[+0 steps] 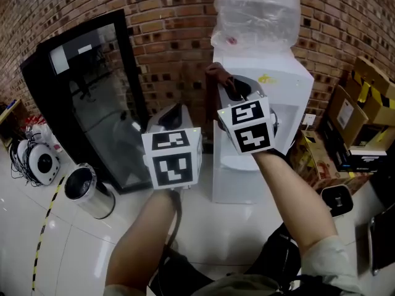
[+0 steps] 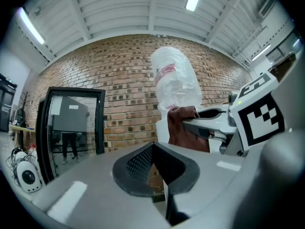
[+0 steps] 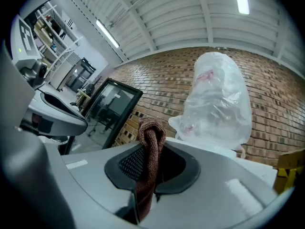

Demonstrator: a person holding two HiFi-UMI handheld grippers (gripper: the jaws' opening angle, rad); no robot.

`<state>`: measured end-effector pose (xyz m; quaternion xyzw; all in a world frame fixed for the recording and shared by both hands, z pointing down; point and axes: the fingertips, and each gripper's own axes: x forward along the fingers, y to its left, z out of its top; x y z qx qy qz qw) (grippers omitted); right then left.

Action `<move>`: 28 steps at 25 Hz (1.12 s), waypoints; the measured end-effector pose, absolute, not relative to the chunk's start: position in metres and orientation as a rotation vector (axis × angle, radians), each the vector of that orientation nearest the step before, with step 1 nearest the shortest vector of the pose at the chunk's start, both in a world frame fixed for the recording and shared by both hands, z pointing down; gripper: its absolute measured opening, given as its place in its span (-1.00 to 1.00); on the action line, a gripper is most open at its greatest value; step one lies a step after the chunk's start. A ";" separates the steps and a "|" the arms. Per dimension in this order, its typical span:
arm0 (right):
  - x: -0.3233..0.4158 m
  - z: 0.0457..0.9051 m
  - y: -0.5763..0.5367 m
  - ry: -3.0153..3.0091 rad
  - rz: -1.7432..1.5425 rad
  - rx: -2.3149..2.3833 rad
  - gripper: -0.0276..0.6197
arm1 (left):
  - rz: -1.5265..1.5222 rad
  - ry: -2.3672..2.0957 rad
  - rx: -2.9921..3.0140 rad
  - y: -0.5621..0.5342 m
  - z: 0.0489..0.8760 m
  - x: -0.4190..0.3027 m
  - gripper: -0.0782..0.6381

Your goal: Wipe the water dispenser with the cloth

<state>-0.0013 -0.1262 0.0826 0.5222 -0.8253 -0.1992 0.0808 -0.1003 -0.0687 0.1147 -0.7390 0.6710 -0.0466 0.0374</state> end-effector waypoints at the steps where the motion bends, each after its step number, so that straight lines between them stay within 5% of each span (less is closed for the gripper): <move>1: 0.003 0.085 -0.130 -2.463 -0.584 1.573 -0.69 | -0.151 2.052 -2.272 -0.072 0.117 -0.097 -0.78; 28: 0.242 0.082 -0.137 -2.215 -0.443 1.968 -0.69 | -0.183 1.598 -2.546 -0.090 0.124 0.140 -0.78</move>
